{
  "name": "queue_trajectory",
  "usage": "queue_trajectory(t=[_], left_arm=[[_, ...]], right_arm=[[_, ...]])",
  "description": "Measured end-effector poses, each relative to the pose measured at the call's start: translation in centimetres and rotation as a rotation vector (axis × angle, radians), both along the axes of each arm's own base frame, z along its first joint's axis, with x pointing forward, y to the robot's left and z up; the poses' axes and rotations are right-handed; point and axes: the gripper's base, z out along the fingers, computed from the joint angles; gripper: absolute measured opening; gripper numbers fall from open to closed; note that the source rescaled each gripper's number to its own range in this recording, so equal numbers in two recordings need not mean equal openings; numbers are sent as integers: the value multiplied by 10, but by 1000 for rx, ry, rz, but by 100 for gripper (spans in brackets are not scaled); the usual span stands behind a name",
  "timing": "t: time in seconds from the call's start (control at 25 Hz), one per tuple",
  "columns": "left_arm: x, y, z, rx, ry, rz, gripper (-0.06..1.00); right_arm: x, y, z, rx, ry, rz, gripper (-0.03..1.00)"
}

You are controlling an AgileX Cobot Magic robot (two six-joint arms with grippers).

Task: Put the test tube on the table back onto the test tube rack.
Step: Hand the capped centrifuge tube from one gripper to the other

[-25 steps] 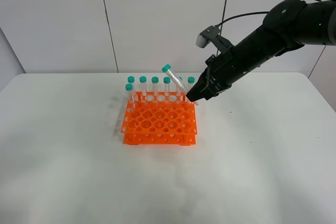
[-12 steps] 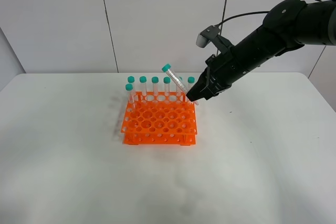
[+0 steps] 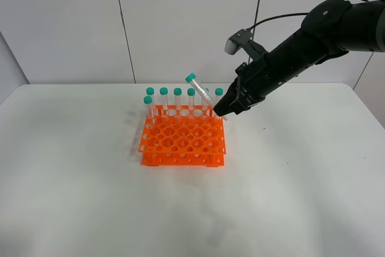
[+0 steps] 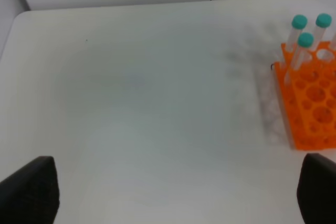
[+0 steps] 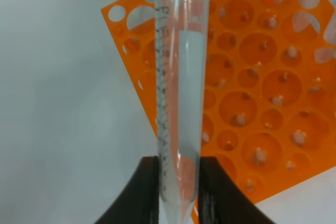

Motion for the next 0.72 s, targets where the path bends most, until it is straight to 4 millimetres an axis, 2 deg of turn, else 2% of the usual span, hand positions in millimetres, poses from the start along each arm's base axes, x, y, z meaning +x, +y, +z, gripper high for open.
queue_trajectory(t=[0.2,0.36,0.48,0.72], left_arm=[[65,-6,-2,-59,51,-26,100],[109,-16,-20,-143,113,-90,100],[141,-27,-41,-229,167,-172,100],[176,-43,-67,-402,192,-275,100]], right_arm=[[0,0,0,1,-2,-2,0],[0,0,0,4,-2,-4,0],[0,0,0,5,-2,-5,0],[0,2,0,5,-3,-1,0]])
